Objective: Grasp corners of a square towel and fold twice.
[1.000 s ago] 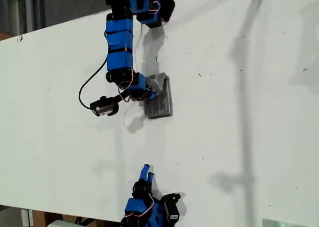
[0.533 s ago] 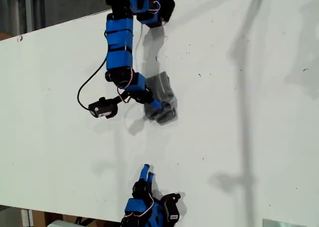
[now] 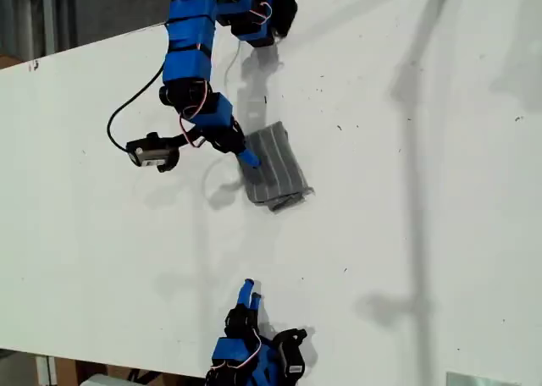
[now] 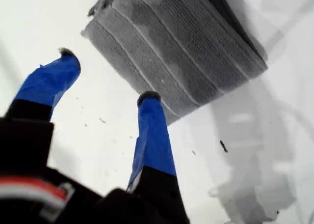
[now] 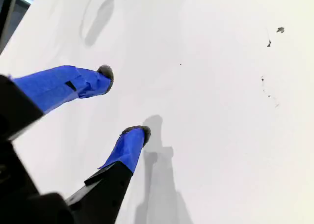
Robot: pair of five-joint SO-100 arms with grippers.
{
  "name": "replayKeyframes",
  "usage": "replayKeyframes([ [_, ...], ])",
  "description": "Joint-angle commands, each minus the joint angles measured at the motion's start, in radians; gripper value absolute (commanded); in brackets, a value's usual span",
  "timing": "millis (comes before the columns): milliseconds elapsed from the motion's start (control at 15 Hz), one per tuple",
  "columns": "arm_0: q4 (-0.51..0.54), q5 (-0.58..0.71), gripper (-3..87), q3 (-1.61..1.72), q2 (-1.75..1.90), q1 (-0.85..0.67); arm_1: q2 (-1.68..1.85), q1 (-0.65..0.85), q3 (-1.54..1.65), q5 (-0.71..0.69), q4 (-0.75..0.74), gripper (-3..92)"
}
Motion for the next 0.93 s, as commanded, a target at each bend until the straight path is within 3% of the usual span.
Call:
replayKeyframes([
  [0, -0.011, 0.000, 21.0, 0.005, -0.005, -0.008, 0.328, -0.029, 0.232, 0.224, 0.023, 27.5],
  [333, -0.011, -0.002, 21.1, 0.006, -0.005, 0.000, 0.885, -0.272, 1.035, 0.646, -0.287, 25.1],
  [600, -0.012, -0.002, 23.3, 0.006, 0.000, 0.051, 1.209, -0.310, 1.262, 0.706, -0.270, 23.7],
  [800, -0.012, -0.020, 22.6, 0.006, 0.008, 0.095, 1.552, -0.296, 1.416, 0.741, -0.106, 24.8],
  [867, -0.014, -0.095, 22.5, 0.006, 0.008, 0.127, 1.552, -0.304, 1.430, 0.755, -0.110, 25.6],
])
